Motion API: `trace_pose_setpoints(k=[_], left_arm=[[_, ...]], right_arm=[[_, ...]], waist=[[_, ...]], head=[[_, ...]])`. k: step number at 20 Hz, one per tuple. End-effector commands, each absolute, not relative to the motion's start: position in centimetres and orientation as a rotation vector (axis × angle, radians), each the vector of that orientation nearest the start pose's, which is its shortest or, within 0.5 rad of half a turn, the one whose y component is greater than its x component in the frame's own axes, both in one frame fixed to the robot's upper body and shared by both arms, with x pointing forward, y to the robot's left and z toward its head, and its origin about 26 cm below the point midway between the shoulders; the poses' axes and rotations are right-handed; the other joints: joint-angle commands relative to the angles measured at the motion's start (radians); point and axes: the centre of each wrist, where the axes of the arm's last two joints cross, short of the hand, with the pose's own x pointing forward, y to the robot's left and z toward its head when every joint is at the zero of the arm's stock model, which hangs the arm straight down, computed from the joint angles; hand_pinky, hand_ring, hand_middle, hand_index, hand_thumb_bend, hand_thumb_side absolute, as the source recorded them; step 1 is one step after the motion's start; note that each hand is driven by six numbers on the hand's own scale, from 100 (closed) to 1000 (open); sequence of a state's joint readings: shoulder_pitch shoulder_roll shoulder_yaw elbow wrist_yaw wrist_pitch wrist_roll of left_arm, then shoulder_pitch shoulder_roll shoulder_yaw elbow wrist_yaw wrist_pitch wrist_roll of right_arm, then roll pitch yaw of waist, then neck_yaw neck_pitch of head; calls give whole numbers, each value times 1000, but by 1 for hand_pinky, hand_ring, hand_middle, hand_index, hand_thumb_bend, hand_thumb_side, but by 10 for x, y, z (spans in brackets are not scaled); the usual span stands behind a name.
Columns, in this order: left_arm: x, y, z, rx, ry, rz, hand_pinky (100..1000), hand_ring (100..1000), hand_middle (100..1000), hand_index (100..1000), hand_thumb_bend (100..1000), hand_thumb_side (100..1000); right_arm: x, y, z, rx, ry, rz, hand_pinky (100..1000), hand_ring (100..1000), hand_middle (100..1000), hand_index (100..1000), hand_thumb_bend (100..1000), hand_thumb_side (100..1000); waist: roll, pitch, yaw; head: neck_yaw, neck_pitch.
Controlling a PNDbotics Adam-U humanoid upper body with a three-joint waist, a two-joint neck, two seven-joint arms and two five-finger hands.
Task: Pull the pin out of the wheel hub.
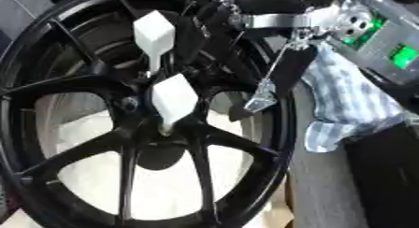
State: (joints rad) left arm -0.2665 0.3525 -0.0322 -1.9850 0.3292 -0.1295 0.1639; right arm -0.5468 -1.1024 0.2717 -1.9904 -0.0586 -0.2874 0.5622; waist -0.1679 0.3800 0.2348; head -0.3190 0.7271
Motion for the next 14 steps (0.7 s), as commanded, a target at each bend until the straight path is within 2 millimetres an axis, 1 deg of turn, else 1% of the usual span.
trace_pose_setpoints(k=[1, 5, 11, 12, 14], left_arm=[[297, 262, 196, -140, -2348, -31, 784, 942, 717, 841, 100, 769], [297, 262, 196, -136, -2343, -13, 784, 942, 717, 841, 100, 770], [295, 264, 191, -116, -2326, 15, 783, 942, 717, 841, 100, 770], [295, 265, 190, -111, -2323, 20, 783, 941, 717, 841, 100, 769], [294, 266, 189, -104, -2319, 28, 783, 941, 717, 841, 100, 770]], right_arm=[[291, -286, 315, 348, 2413, -2612, 758, 771, 797, 796, 584, 226], [291, -281, 321, 376, 2424, -2600, 753, 776, 810, 810, 569, 220], [292, -263, 335, 419, 2388, -2559, 757, 785, 817, 814, 554, 221], [292, -262, 337, 421, 2382, -2561, 757, 786, 818, 814, 579, 226], [292, -259, 338, 424, 2360, -2577, 758, 789, 819, 818, 583, 236]], waist=[[8, -16, 0], [12, -15, -3], [24, -27, -30], [25, -30, -35], [26, -35, -44]], head=[[-3, -6], [-11, -34], [-17, -40], [-20, -40], [-22, -40]])
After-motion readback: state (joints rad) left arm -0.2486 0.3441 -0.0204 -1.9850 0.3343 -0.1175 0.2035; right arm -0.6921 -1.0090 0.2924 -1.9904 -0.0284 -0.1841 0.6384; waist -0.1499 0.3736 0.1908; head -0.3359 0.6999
